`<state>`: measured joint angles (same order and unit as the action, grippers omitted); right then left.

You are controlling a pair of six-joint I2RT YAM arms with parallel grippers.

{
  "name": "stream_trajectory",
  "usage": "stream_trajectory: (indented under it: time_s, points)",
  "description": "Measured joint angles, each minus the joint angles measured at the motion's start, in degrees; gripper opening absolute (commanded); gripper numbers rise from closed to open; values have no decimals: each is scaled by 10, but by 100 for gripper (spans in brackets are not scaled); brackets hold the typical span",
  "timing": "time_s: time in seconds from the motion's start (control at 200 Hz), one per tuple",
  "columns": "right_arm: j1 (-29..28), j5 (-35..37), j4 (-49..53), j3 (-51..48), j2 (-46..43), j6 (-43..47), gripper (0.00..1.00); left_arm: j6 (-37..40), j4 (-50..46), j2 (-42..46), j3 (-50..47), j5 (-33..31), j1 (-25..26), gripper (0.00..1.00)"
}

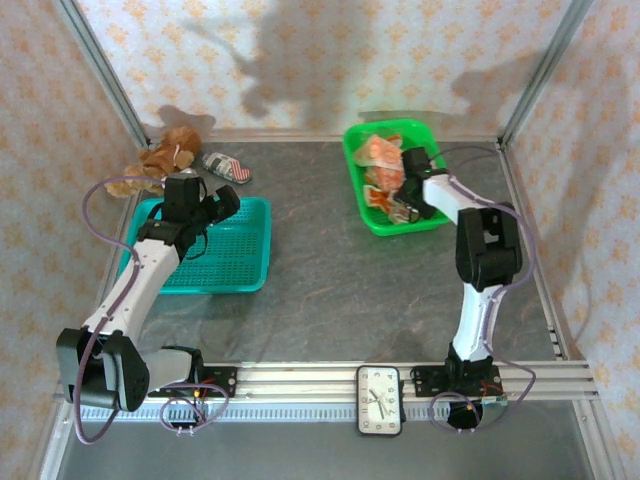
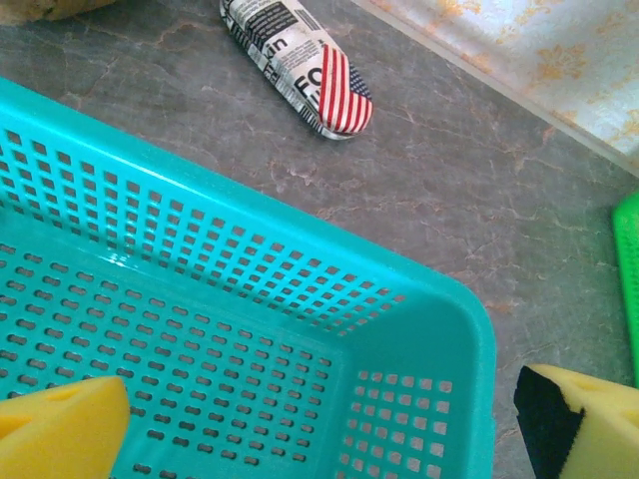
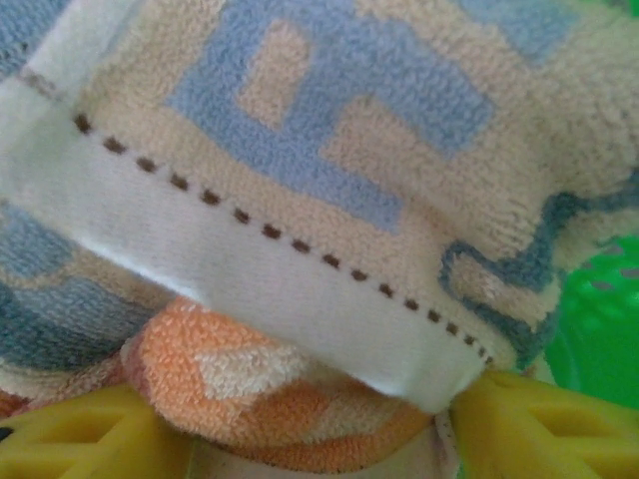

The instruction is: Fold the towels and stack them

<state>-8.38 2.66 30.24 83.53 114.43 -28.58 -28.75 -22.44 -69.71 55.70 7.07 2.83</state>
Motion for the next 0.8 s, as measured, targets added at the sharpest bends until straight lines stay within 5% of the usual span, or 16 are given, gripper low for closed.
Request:
stream_trajectory:
  time_s: [0.37, 0.676, 0.796]
  points:
    - [131, 13, 48, -17, -54, 63, 73, -4, -13, -10, 6, 2, 1, 100]
    - [67, 5, 53, -38, -141, 48, 72, -3, -17, -19, 35, 16, 11, 100]
    - [16, 2, 44, -62, -156, 37, 62, -3, -17, -20, 36, 16, 21, 100]
